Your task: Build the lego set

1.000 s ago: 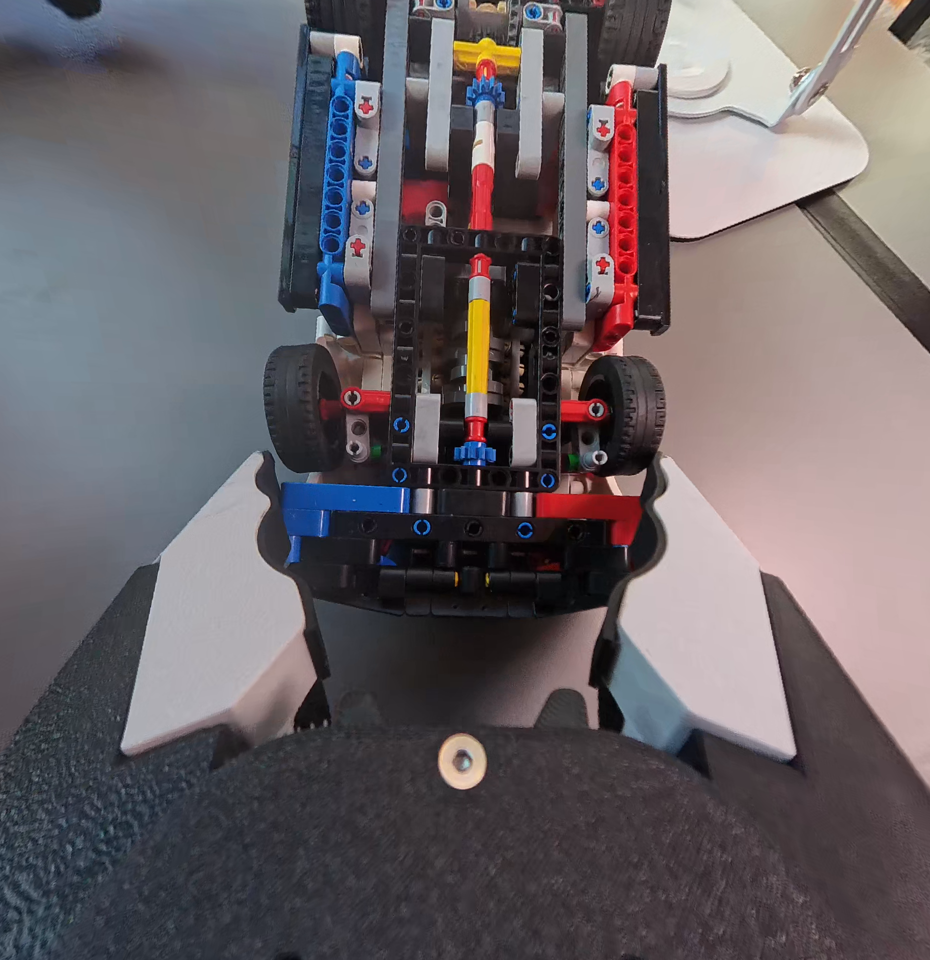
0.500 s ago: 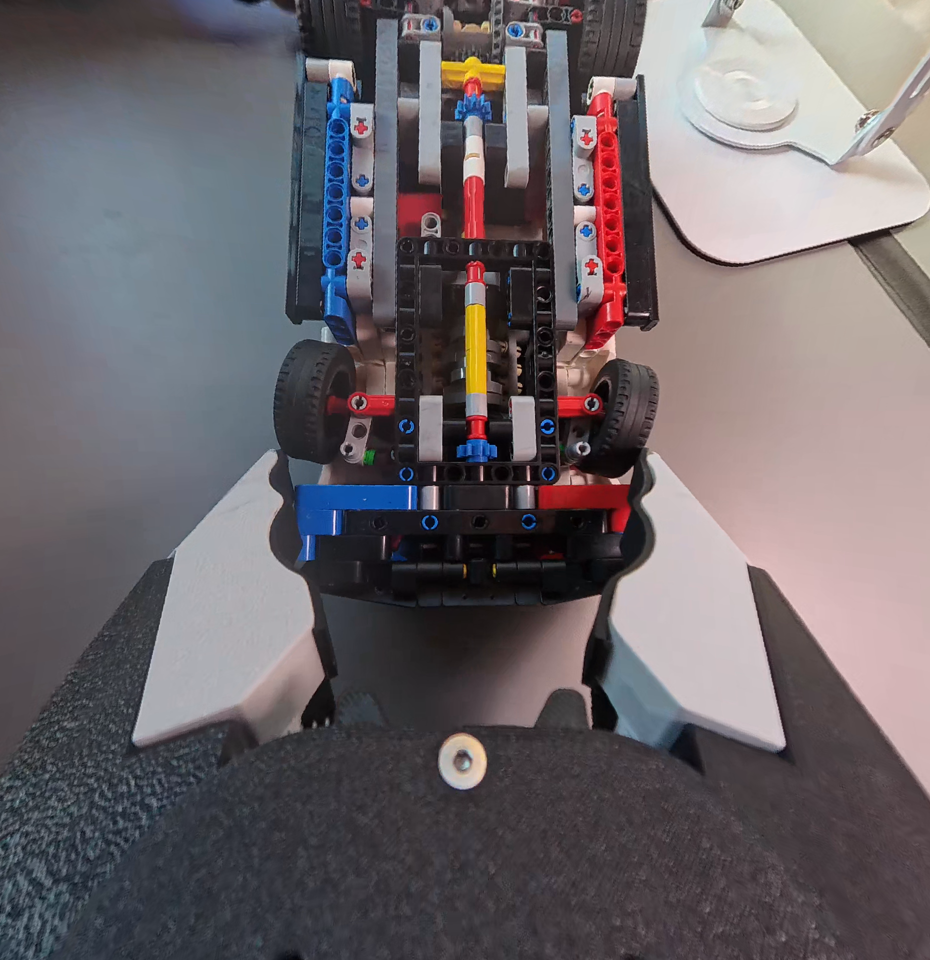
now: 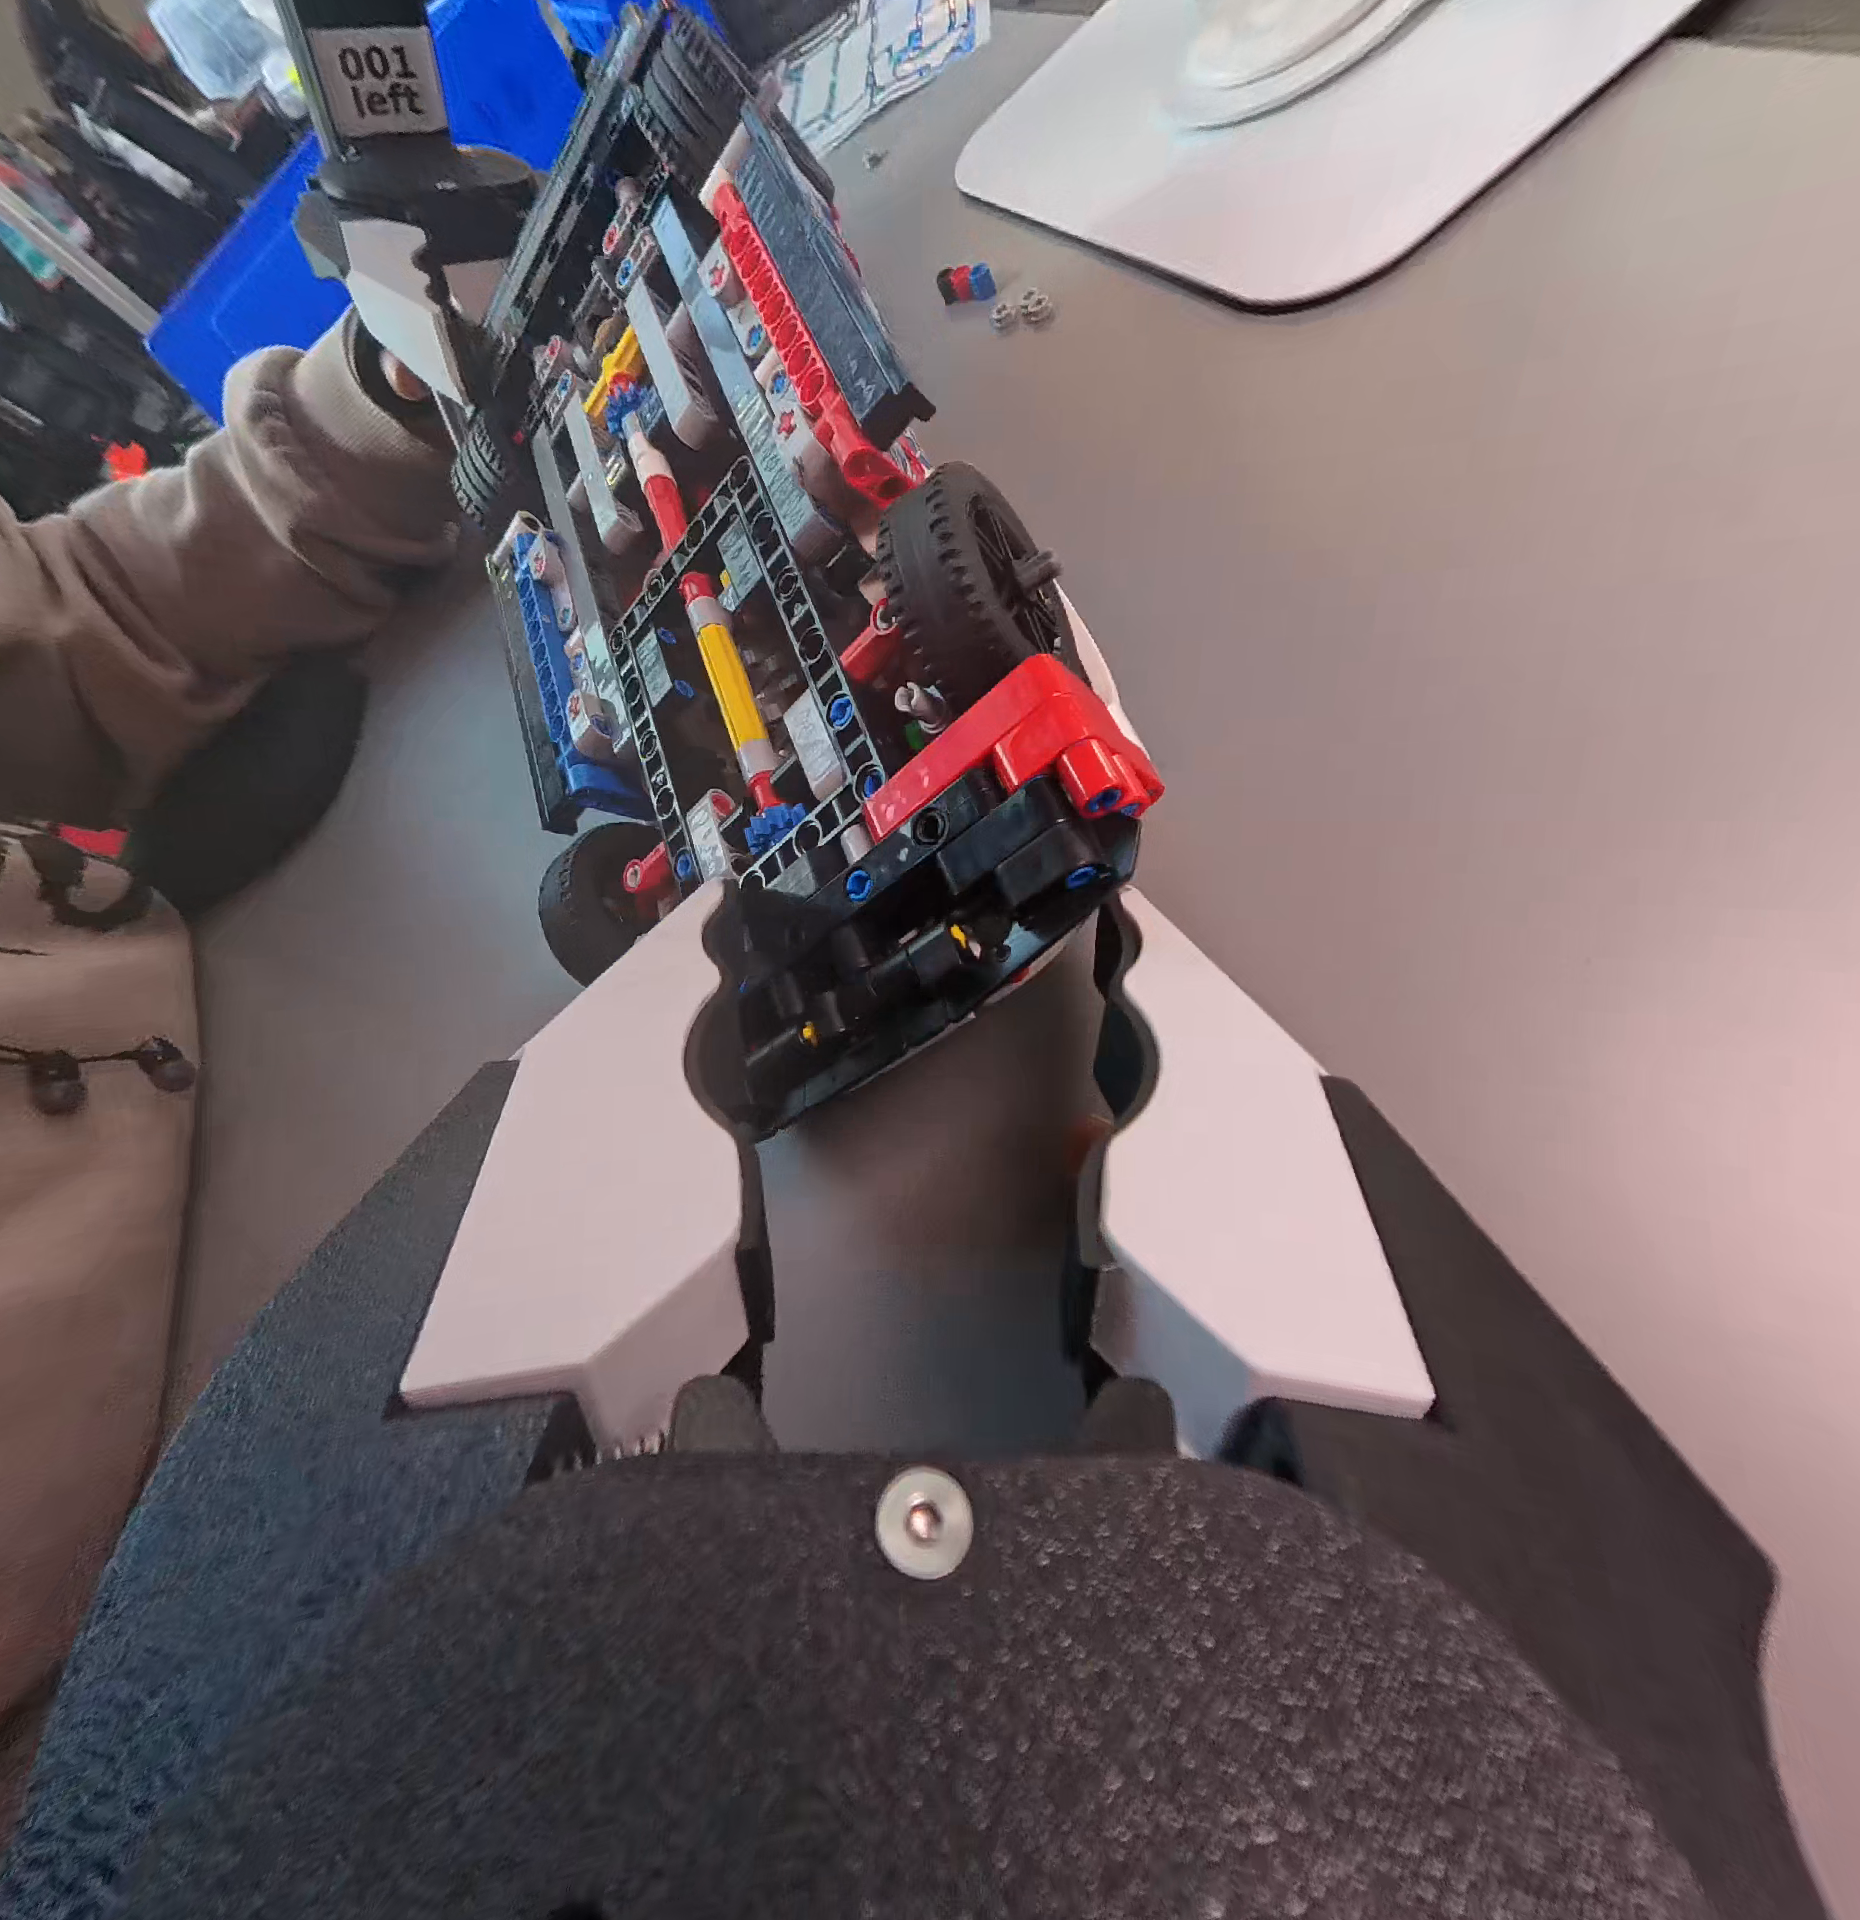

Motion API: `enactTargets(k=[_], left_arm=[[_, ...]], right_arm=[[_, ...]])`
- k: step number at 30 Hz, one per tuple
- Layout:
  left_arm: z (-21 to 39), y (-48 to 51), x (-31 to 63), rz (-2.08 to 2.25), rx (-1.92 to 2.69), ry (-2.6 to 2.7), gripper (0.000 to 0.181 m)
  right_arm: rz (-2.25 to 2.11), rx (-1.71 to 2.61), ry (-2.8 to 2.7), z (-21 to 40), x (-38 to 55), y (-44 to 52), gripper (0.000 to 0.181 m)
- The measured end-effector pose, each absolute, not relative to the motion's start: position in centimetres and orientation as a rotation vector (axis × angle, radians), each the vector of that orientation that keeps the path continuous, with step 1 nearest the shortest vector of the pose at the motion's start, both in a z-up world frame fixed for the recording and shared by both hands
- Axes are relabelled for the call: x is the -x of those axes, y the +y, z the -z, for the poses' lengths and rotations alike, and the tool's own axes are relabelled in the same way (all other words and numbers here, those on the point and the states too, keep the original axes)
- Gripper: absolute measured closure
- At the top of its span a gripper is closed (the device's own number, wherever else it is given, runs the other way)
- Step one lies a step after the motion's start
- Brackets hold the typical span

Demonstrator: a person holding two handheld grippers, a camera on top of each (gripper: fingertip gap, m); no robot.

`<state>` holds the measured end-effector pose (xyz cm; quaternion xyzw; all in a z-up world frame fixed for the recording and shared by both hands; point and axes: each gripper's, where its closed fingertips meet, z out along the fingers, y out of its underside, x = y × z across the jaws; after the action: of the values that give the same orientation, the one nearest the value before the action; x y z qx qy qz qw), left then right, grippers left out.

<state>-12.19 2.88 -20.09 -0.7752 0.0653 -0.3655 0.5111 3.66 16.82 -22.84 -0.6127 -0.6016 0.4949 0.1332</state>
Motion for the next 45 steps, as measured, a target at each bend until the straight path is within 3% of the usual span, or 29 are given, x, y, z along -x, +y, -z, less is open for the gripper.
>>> enactTargets(k=[6,9,12,27,29,32,34,45], left_arm=[[22.9,-2.4,10.6,0.363,2.002,0.518,0.106],[21.9,-4.1,10.3,0.356,1.957,0.391,0.115],[20.4,-4.6,10.0,0.328,1.880,0.339,0.110],[19.6,-6.0,8.7,0.229,1.774,0.480,0.107],[19.5,-6.4,8.5,0.205,1.747,0.521,0.108],[19.3,-6.7,8.1,0.193,1.714,0.562,0.110],[19.3,-6.8,8.0,0.192,1.704,0.579,0.111],[19.2,-7.0,7.9,0.172,1.695,0.599,0.111]], right_arm=[[-1.320,1.274,-1.800,18.5,-4.1,13.6,0.132],[-1.225,1.161,-1.840,18.2,-4.4,11.7,0.132],[-1.244,1.057,-1.889,17.6,-4.9,10.0,0.138],[-1.310,1.069,-2.000,16.9,-7.0,8.4,0.122],[-1.412,1.053,-1.942,14.4,-7.6,9.3,0.131],[-1.377,1.062,-1.820,11.3,-5.5,12.8,0.169],[-1.160,1.185,-1.843,12.9,-1.4,15.8,0.176],[-0.786,1.203,-2.357,26.0,17.6,13.9,0.158]])
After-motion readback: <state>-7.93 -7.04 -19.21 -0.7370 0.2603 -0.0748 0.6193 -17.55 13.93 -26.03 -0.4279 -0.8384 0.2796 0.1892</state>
